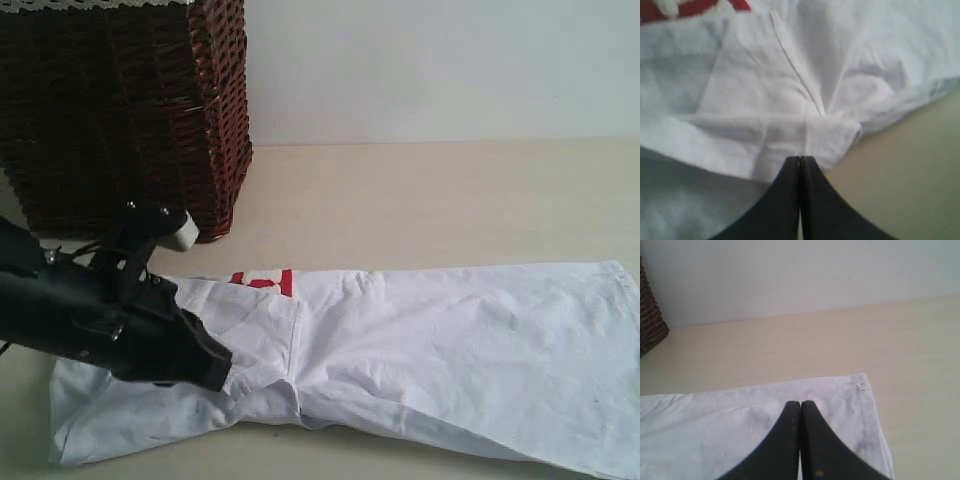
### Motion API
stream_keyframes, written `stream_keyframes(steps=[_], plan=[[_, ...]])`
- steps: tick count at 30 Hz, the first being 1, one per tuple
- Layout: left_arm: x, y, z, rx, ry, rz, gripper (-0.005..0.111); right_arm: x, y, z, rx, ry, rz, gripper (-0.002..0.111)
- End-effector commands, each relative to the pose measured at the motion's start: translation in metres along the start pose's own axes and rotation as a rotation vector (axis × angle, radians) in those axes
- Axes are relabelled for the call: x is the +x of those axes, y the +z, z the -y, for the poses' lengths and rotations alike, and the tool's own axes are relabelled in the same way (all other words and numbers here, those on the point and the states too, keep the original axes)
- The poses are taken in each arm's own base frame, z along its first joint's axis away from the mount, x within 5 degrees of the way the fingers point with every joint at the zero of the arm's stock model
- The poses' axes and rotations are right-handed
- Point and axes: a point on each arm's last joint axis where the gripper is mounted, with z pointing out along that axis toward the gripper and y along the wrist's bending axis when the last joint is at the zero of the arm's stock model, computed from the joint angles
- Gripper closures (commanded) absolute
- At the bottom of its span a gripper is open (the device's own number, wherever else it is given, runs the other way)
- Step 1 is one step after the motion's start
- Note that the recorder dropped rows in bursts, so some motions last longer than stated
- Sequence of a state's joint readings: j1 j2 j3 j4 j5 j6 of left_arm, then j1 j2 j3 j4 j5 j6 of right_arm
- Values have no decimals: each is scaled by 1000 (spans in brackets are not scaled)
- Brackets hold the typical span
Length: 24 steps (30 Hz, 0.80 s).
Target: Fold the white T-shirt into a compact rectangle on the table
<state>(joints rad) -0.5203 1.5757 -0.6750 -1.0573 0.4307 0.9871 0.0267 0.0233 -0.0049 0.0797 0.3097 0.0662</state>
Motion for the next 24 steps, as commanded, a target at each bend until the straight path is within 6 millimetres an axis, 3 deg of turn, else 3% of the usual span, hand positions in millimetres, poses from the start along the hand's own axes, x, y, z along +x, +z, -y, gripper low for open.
stream_keyframes(steps=[1, 5, 11, 19, 24], plan=[[22, 1, 4, 52, 56, -108, 107, 1, 1, 1, 6, -8, -2, 108], [32, 3, 4, 66, 129, -130, 107, 1, 1, 1, 6, -8, -2, 108], [17, 6, -9, -75, 86, 6, 107, 1, 1, 1, 6, -8, -2, 108], [25, 26, -8, -13, 101, -94, 107, 1, 1, 1, 6, -8, -2, 108], [23, 31, -18, -100, 96, -69, 107, 1, 1, 1, 6, -8, -2, 108]])
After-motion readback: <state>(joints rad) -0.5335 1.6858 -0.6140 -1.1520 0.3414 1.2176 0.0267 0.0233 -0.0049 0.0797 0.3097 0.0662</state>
